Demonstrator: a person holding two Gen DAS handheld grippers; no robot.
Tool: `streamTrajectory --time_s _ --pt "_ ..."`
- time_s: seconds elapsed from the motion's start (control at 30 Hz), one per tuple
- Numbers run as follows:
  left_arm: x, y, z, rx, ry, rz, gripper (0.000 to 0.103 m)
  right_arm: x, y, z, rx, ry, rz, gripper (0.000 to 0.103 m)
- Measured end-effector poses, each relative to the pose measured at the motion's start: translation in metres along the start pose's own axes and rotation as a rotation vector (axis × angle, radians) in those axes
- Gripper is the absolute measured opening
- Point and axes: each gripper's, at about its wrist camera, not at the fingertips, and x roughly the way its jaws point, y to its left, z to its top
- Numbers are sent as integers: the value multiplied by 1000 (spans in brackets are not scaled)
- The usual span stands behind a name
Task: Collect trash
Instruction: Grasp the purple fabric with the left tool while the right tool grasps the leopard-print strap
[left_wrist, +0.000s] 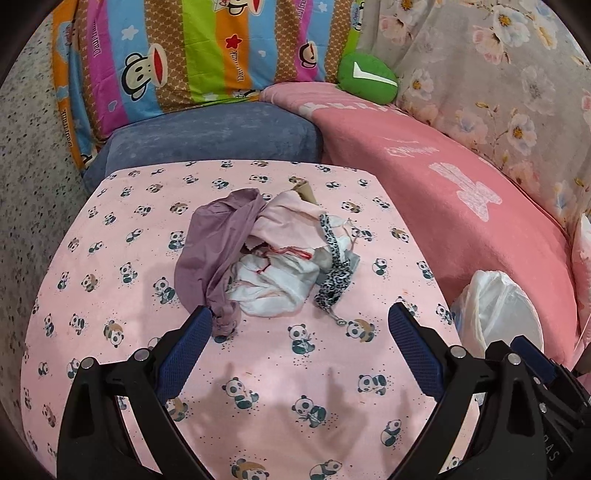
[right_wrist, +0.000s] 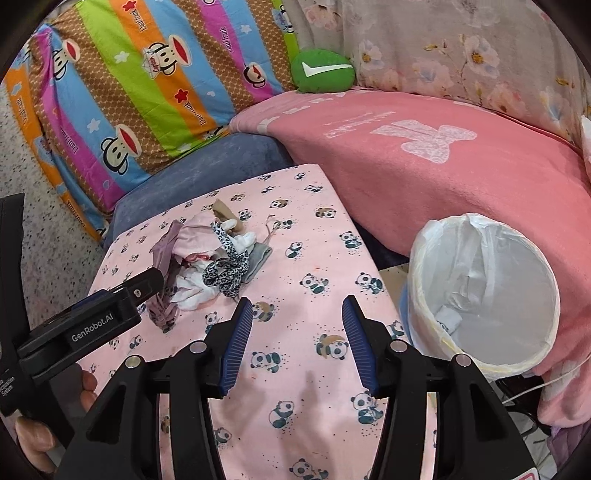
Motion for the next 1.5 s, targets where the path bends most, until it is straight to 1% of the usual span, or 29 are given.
streamTrajectory --time_s 0.33,0.43,0.57,0.63,0.7,0.87,1.03,1.1,1.13,1.17,1.2,1.23,1.27,1.3,1.33,1.37,1.4,1.47,1.5 --pt "18 56 3 -99 29 53 92 40 46 9 -42 55 37 52" --pt "27 71 5 -129 46 63 92 55 56 13 -43 72 49 56" --pt "41 86 7 -152 67 73 92 72 67 19 -52 90 57 57" --pt "49 90 9 -160 80 74 92 80 73 22 -54 97 62 58" --pt "55 94 10 -168 92 71 92 92 78 24 -49 106 68 61" --pt "74 95 13 -167 120 68 92 122 86 30 -47 136 50 61" --pt "92 96 12 -166 144 60 91 142 91 32 -65 155 27 61" --pt "95 94 12 -163 151 51 89 148 89 31 -64 164 23 61" --pt "98 93 11 -157 156 48 87 152 88 31 -62 171 20 61" --pt "100 91 10 -151 161 46 83 155 87 31 -58 174 16 61" --pt "101 90 10 -146 166 43 79 157 86 31 -56 177 16 60" --pt "104 89 9 -143 174 39 71 159 85 30 -52 183 18 58" --pt "105 88 9 -144 181 35 64 161 84 30 -52 187 19 53" --pt "107 89 9 -148 189 30 61 163 83 29 -53 194 21 46" --pt "108 89 8 -153 194 28 55 164 82 29 -54 198 22 42" --pt "109 89 8 -154 197 25 47 165 82 28 -59 205 26 32" --pt "108 89 7 -153 199 23 44 166 82 27 -62 209 26 22" --pt "107 88 7 -155 200 21 31 166 80 25 -59 214 34 12" --pt "107 87 7 -155 198 23 27 165 79 24 -56 214 37 8"
